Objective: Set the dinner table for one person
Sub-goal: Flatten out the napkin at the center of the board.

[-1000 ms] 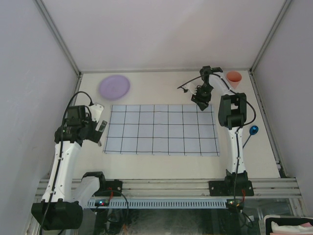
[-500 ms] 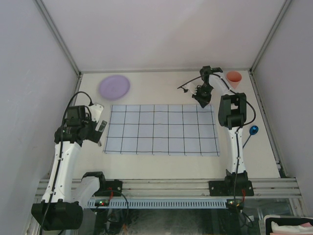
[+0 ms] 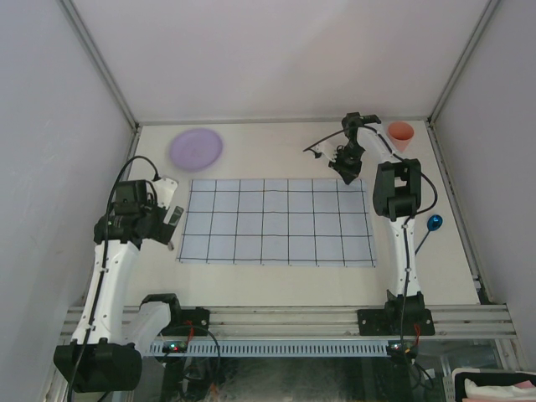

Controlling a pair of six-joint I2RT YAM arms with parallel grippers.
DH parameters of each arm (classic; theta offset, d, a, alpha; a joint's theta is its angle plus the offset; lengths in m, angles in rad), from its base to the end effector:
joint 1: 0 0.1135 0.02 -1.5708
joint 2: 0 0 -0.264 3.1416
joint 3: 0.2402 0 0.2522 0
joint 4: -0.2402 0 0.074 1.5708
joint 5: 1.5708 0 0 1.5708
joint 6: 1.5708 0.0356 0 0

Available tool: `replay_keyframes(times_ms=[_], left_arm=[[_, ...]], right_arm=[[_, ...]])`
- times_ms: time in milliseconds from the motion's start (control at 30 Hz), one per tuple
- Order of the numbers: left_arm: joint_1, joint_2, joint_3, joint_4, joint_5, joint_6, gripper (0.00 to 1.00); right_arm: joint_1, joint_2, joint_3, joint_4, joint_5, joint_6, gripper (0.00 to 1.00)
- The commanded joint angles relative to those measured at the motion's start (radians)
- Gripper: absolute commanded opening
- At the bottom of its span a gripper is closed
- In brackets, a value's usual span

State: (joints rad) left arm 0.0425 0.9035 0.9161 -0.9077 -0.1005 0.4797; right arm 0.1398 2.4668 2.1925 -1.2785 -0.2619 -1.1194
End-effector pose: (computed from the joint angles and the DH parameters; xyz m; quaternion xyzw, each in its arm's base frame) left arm 0.1689 0.0108 0.2986 0.1881 0.9235 0.1312 0.3076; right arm 0.4742 0.0760 0.1615 -0.5847 0.8006 0.1110 0.0693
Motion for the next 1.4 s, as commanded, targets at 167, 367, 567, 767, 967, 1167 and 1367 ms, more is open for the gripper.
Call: replay_keyframes(times_ms=[167, 367, 567, 767, 967, 1167, 1367], left_arm=[[0.004, 0.027, 0.011, 0.015, 0.02, -0.02, 1.0], [0.004, 0.037, 0.019, 0.023, 0.027, -0.021, 1.0], [0.004, 0.046, 0.012, 0.027, 0.032, -0.027, 1.0], [0.004, 0.042, 0.005, 0.031, 0.026, -0.026, 1.0], [0.005, 0.047, 0.003, 0.033, 0.025, -0.023, 1.0], [0.004, 0.048, -0.006, 0.041, 0.027, -0.025, 1.0], [0.004, 0.049, -0.01, 0.046, 0.027, -0.027, 1.0]], right_arm=[[-0.003, 0.059, 0.06, 0.031, 0.024, -0.022, 0.0], [-0.004, 0.06, 0.064, 0.042, 0.027, -0.025, 0.0], [0.0, 0.067, 0.08, 0.051, 0.024, -0.024, 0.0], [0.004, 0.075, 0.09, 0.059, 0.026, -0.023, 0.0], [0.01, 0.083, 0.094, 0.064, 0.028, -0.021, 0.0], [0.013, 0.083, 0.099, 0.072, 0.029, -0.022, 0.0], [0.017, 0.087, 0.111, 0.079, 0.032, -0.025, 0.0]])
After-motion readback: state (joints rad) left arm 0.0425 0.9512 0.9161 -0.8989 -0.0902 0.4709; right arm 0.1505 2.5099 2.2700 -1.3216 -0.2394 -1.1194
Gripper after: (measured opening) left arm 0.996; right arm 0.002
